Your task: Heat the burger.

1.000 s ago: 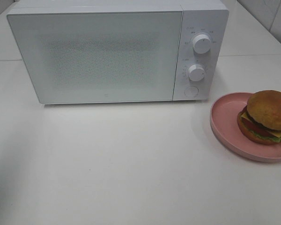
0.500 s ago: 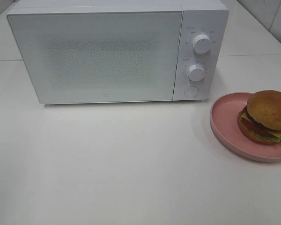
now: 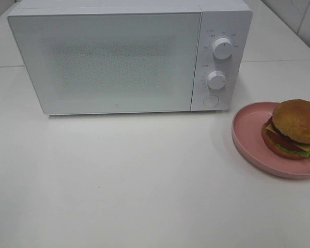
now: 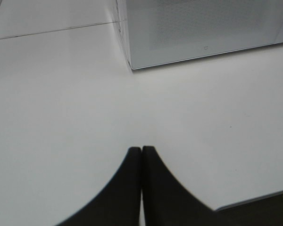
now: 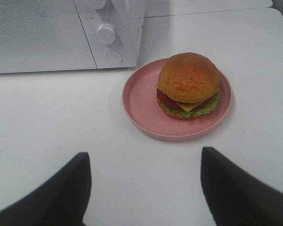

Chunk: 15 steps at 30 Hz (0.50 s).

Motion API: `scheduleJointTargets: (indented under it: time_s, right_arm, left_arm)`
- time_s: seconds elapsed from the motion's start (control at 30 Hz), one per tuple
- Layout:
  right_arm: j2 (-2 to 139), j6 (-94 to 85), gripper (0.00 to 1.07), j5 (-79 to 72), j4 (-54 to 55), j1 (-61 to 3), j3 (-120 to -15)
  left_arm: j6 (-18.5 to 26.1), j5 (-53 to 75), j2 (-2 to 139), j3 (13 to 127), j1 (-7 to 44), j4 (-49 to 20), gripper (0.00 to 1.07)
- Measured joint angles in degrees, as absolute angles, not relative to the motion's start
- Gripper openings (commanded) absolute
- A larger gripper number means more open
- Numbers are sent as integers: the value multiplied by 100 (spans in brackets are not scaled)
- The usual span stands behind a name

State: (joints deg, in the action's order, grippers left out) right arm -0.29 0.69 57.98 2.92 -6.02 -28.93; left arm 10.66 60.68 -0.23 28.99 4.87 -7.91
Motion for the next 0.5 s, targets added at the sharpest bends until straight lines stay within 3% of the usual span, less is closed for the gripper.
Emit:
scheduleJointTargets:
  time_s: [0.5]
  right_arm:
    - [-29, 69, 64, 5798, 292, -602, -2893]
  left_arm:
    - [1220, 6062, -23, 2899, 487, -917, 0]
